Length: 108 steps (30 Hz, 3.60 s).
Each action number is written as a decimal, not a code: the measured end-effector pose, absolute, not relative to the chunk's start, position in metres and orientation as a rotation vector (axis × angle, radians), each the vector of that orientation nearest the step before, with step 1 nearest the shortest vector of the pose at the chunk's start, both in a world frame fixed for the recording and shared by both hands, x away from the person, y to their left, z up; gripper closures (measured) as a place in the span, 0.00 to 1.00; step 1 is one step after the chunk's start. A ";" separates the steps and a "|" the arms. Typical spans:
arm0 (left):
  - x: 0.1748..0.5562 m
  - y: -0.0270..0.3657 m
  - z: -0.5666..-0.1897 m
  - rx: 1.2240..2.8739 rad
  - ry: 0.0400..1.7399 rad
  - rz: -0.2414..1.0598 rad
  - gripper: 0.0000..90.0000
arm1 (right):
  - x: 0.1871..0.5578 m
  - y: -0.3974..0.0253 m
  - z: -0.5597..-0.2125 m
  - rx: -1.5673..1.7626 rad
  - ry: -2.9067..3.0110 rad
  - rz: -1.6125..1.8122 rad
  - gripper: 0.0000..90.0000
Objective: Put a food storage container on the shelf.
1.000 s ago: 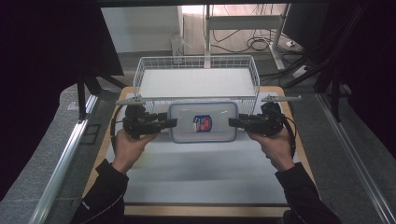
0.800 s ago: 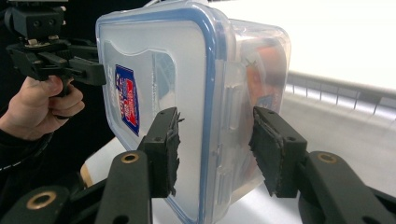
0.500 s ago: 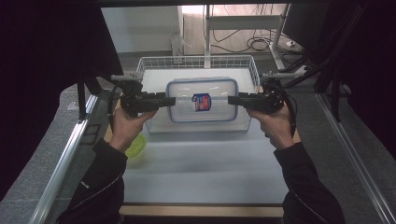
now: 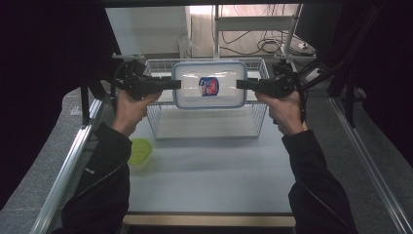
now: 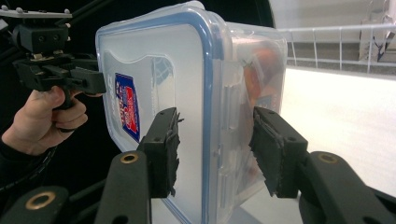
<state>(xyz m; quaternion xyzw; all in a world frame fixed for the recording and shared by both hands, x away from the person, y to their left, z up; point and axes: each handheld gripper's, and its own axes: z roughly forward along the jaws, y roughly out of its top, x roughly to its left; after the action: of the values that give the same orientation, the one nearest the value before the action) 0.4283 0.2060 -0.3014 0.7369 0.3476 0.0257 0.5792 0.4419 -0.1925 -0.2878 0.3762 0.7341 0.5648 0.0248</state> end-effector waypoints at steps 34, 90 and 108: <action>0.453 0.187 -0.318 1.773 0.870 0.277 0.41 | 0.485 -0.184 -0.308 1.212 2.210 1.763 0.52; 0.403 0.184 -0.338 1.767 0.869 0.430 0.68 | 0.474 -0.173 -0.326 1.111 2.260 1.568 0.58; 0.400 0.159 -0.349 1.853 0.809 0.375 0.98 | 0.474 -0.150 -0.335 1.050 2.326 1.475 0.90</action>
<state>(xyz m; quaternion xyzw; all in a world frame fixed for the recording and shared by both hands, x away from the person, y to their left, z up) 0.4001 0.1593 -0.3487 0.7716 0.3370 0.1563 0.5163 0.4736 -0.1503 -0.3351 0.3546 0.7855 0.4979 0.0968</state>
